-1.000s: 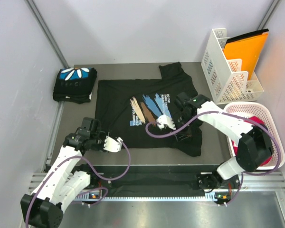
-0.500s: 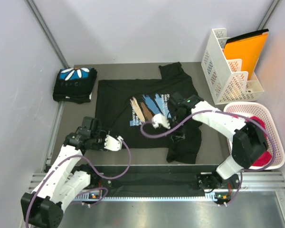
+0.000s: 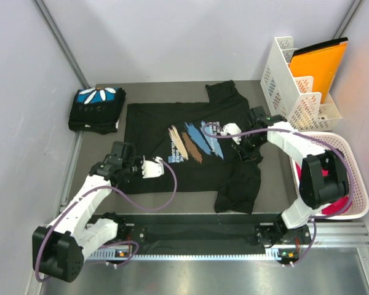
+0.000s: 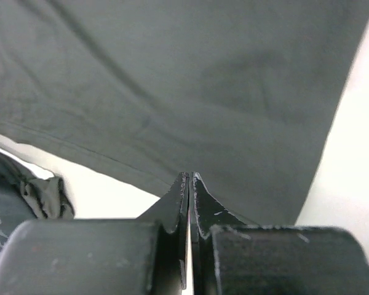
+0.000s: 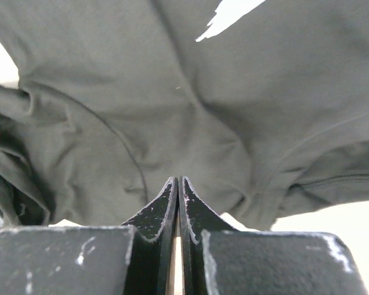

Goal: Fold and stack the t-shirts
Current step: Flatten the tshirt out

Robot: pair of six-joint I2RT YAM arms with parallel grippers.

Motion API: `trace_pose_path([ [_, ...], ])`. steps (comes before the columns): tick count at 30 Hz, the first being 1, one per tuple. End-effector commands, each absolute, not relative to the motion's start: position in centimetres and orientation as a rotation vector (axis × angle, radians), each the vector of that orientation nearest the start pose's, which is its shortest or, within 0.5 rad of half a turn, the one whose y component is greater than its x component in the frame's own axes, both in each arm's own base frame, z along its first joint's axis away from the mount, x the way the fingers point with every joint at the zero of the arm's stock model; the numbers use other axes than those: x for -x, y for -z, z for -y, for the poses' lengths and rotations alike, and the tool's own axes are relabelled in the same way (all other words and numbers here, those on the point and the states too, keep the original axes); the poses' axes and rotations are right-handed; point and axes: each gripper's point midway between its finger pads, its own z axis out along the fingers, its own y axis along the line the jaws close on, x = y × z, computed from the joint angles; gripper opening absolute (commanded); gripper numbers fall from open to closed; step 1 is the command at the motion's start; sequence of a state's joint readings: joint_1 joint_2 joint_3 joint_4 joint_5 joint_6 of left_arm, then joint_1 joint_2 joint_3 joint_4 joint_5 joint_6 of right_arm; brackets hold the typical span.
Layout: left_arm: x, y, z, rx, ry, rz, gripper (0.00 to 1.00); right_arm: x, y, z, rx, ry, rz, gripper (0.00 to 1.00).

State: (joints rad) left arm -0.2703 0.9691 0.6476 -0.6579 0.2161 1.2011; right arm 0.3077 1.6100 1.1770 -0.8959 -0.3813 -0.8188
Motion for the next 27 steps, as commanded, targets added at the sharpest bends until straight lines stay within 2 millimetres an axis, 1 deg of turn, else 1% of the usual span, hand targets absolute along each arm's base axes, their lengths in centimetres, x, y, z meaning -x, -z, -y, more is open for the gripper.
trace_pose_path([
  [1,-26.6,-11.2,7.7,-1.650,-0.120,-1.777,0.00,-27.3,-7.1,-12.7,1.540,-0.474,-2.339,0.00],
  [2,-27.0,-10.7,7.7,-1.653,-0.116,-1.800,0.00,-27.1,-7.0,-12.7,1.532,-0.474,-2.348,0.00],
  [3,-27.6,-10.6,7.7,-1.637,-0.124,-1.812,0.00,-26.9,-6.8,-12.5,1.532,-0.474,-2.363,0.00],
  [4,-28.9,-10.5,7.7,-1.588,-0.148,-1.828,0.00,-26.3,-6.6,-12.3,1.534,-0.484,-2.380,0.00],
  [5,-29.5,-10.5,7.7,-1.568,-0.158,-1.831,0.00,-25.9,-6.4,-12.2,1.536,-0.489,-2.394,0.00],
  [6,-30.3,-10.7,7.8,-1.545,-0.174,-1.827,0.00,-25.7,-6.3,-11.9,1.539,-0.480,-2.405,0.00],
  [7,-31.8,-11.4,7.8,-1.485,-0.217,-1.811,0.00,-25.2,-6.1,-11.7,1.540,-0.480,-2.418,0.00],
  [8,-32.6,-10.9,7.7,-1.468,-0.233,-1.827,0.00,-25.0,-6.0,-11.4,1.538,-0.470,-2.426,0.00],
  [9,-33.5,-11.5,7.7,-1.440,-0.254,-1.825,0.00,-24.8,-5.9,-11.0,1.542,-0.445,-2.438,0.00],
  [10,-34.1,-11.6,7.8,-1.405,-0.250,-1.847,0.00,-24.5,-5.8,-10.7,1.544,-0.431,-2.442,0.00],
  [11,-34.9,-10.9,7.6,-1.395,-0.266,-1.887,0.00,-24.3,-5.8,-10.4,1.545,-0.419,-2.447,0.00],
  [12,-36.2,-12.2,7.8,-1.363,-0.278,-1.880,0.00,-24.2,-5.8,-10.1,1.545,-0.404,-2.454,0.00],
  [13,-36.9,-11.5,7.8,-1.334,-0.274,-1.927,0.00,-24.1,-6.0,-9.7,1.533,-0.392,-2.458,0.00],
  [14,-37.9,-11.9,7.5,-1.295,-0.303,-1.939,0.00,-24.1,-6.0,-9.5,1.527,-0.384,-2.462,0.00],
  [15,-39.5,-13.4,7.1,-1.238,-0.360,-1.941,0.00,-24.1,-6.0,-9.4,1.521,-0.381,-2.466,0.00],
  [16,-40.4,-12.7,6.8,-1.202,-0.375,-1.981,0.00,-23.9,-5.9,-9.2,1.510,-0.384,-2.473,0.00],
  [17,-41.8,-13.4,6.2,-1.139,-0.442,-1.976,0.00,-23.8,-5.9,-9.1,1.499,-0.385,-2.482,0.00],
  [18,-42.9,-14.3,6.3,-1.113,-0.454,-1.966,0.00,-23.8,-5.7,-9.1,1.490,-0.387,-2.486,0.00],
  [19,-43.5,-13.2,6.1,-1.112,-0.453,-1.995,0.00,-23.8,-5.5,-9.2,1.486,-0.390,-2.488,0.00],
  [21,-44.7,-13.3,6.1,-1.080,-0.461,-1.983,0.00,-23.9,-5.3,-9.2,1.465,-0.388,-2.501,0.00],
  [22,-45.2,-12.4,5.9,-1.091,-0.485,-1.989,0.00,-24.1,-5.2,-9.2,1.454,-0.380,-2.502,0.00],
  [24,-45.9,-11.5,5.3,-1.090,-0.536,-1.998,0.00,-24.1,-4.9,-9.2,1.444,-0.384,-2.513,0.00],
  [25,-46.2,-10.0,5.0,-1.101,-0.545,-2.027,0.00,-24.3,-4.8,-9.2,1.445,-0.382,-2.508,0.00],
  [27,-46.9,-9.2,4.5,-1.089,-0.582,-2.034,0.00,-24.1,-4.4,-9.4,1.447,-0.404,-2.513,0.00],
])
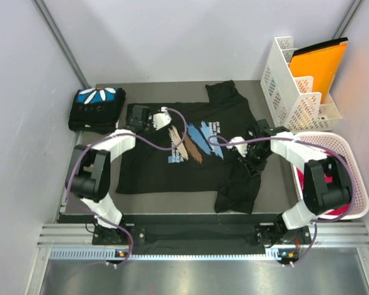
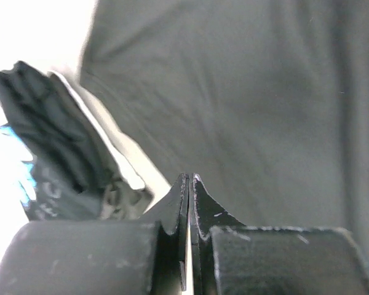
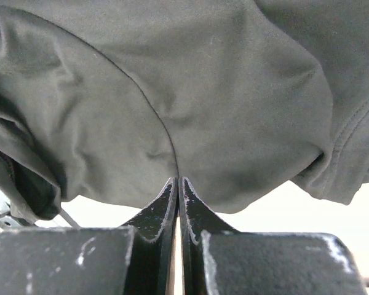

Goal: Fold and stack the t-shirts
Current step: Flatten the tshirt out

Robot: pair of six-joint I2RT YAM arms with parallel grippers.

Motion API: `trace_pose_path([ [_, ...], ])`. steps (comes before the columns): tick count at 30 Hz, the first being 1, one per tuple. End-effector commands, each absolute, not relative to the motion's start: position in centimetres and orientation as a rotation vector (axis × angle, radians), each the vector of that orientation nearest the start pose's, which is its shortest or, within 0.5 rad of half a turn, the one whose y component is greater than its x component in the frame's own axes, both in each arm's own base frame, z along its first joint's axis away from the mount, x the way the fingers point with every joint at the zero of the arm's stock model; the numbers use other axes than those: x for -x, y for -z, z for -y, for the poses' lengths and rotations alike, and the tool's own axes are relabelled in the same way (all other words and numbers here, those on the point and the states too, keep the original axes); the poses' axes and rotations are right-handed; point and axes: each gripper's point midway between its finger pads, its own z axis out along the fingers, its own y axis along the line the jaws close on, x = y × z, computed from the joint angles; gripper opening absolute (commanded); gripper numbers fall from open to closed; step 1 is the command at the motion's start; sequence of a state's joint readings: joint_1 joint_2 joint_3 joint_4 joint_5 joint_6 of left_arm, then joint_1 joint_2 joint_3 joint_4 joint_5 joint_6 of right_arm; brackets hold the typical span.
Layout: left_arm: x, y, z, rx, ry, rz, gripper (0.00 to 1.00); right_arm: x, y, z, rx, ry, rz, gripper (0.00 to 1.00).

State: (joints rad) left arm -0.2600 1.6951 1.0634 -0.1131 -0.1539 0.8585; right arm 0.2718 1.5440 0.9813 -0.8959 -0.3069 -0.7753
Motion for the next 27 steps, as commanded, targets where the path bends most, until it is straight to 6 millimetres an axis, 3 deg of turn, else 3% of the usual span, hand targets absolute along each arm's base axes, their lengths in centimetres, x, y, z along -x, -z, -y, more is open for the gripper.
trace_pose_path([
  [1,-47.4,-8.3,4.4,-1.084,-0.595,-2.037,0.00,-24.1,-4.2,-9.4,1.446,-0.406,-2.512,0.00],
  [4,-48.7,-7.2,4.0,-1.065,-0.622,-2.046,0.00,-24.0,-3.5,-9.5,1.450,-0.426,-2.526,0.00],
  [10,-52.0,-7.4,3.2,-0.976,-0.582,-2.083,0.00,-24.1,-3.4,-9.6,1.445,-0.436,-2.534,0.00],
  [17,-53.1,-6.2,2.4,-1.001,-0.603,-2.124,0.00,-24.1,-3.0,-9.8,1.454,-0.454,-2.545,0.00],
  [27,-52.5,-3.4,2.0,-1.025,-0.596,-2.219,0.00,-24.3,-3.1,-9.7,1.462,-0.445,-2.539,0.00],
])
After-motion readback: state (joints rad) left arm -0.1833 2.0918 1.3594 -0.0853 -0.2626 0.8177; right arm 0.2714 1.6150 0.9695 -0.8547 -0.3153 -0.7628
